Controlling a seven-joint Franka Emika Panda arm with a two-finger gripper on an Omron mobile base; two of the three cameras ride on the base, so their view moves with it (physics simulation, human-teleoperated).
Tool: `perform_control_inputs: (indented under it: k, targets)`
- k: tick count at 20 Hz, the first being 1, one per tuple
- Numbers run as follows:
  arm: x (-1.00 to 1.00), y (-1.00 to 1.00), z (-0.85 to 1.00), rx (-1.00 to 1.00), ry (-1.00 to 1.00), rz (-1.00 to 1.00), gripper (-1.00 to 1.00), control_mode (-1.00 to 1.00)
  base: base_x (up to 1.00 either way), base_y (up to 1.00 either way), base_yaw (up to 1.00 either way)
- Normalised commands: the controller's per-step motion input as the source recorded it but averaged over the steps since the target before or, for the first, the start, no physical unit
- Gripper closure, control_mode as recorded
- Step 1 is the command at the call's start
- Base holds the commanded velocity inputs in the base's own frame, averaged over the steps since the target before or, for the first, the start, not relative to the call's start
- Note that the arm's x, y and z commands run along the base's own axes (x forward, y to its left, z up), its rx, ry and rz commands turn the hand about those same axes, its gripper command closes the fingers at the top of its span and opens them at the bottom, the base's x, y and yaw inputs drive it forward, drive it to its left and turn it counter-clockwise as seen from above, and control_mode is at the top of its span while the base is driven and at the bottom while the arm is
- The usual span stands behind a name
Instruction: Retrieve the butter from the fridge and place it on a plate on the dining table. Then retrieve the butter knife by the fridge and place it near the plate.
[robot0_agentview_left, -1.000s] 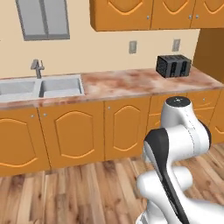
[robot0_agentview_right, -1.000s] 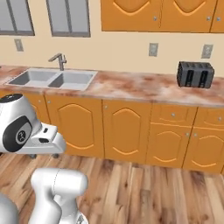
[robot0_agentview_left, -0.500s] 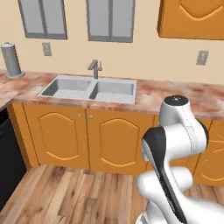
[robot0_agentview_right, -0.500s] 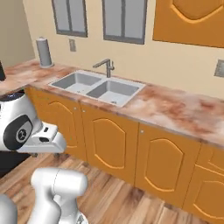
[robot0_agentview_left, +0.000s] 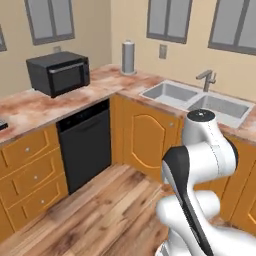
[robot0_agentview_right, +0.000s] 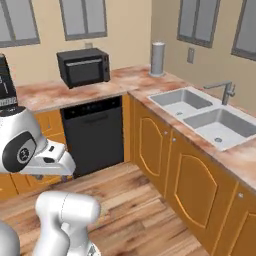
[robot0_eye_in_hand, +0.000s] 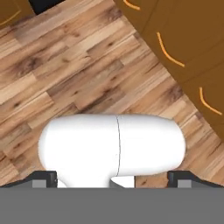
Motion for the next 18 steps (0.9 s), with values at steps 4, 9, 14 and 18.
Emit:
perform_control_inputs:
  k: [4, 9, 14, 18]
  targets:
    - [0.0, 0.0, 0.0, 0.0, 0.0, 0.0, -1.0, 1.0, 0.35, -0.01, 0.86]
    - [0.0, 0.0, 0.0, 0.0, 0.0, 0.0, -1.0, 1.0, 0.08, 0.23, 0.53]
    - [0.0, 0.0, 0.0, 0.0, 0.0, 0.0, -1.0, 1.0, 0.78, 0.09, 0.5]
    - [0.0, 0.0, 0.0, 0.0, 0.0, 0.0, -1.0, 1.0, 0.81, -0.24, 0.77]
